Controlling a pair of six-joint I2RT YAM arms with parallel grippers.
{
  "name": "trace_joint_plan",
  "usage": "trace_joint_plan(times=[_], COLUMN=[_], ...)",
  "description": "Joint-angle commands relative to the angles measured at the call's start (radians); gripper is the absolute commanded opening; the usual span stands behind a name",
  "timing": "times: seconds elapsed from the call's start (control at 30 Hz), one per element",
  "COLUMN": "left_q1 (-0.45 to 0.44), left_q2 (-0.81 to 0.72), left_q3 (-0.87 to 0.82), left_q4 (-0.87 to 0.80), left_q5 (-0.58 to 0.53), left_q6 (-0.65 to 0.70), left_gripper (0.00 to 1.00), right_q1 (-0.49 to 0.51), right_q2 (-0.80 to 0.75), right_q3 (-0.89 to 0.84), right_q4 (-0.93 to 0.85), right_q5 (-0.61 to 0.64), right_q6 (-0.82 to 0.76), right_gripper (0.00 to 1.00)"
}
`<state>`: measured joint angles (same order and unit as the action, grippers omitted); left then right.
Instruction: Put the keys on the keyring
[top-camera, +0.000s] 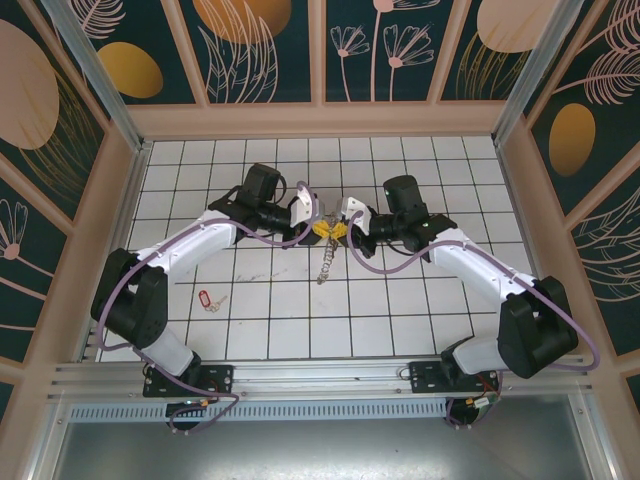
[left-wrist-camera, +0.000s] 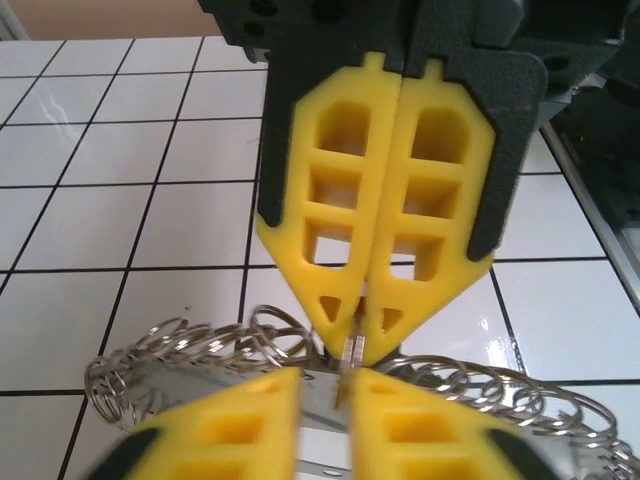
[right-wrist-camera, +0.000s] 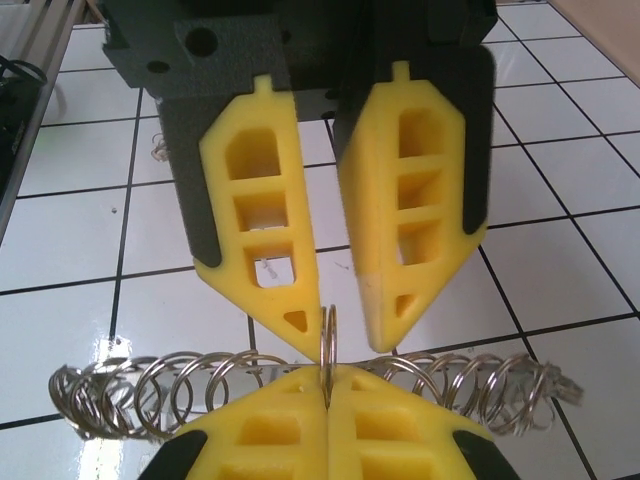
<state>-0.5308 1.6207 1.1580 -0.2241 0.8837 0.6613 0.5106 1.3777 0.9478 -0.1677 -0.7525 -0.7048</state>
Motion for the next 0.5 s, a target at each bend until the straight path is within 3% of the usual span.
trace_joint_plan(times=[0.0, 0.07, 0.23, 0.47], left_q1=[-0.009, -0.008, -0.008, -0.008], left_q2=[0.006, -0.002, -0.037, -0.052], left_q3=[0.031, 0.027, -0.016, -0.112], left_q4=[-0.019, -0.002, 0.103, 0.380], left_q5=[0.003, -0.004, 0.020, 0.168], left_q6=[0.026, 0.022, -0.025, -0.203], left_gripper=[0.07, 0.00, 0.00, 0.00], right_q1=[0.011, 0.011, 0.007, -0.034], right_q2=[0.006, 0.007, 0.003, -0.032], right_q3=[0.034, 0.034, 0.014, -0.067], right_q4=[0.027, 0.023, 0.026, 0.188], right_q5=[-0.029, -0.022, -0.006, -0.119], right_q6=[-0.010, -0.016, -0.019, 0.069], right_gripper=[0.00, 0.00, 0.07, 0.12])
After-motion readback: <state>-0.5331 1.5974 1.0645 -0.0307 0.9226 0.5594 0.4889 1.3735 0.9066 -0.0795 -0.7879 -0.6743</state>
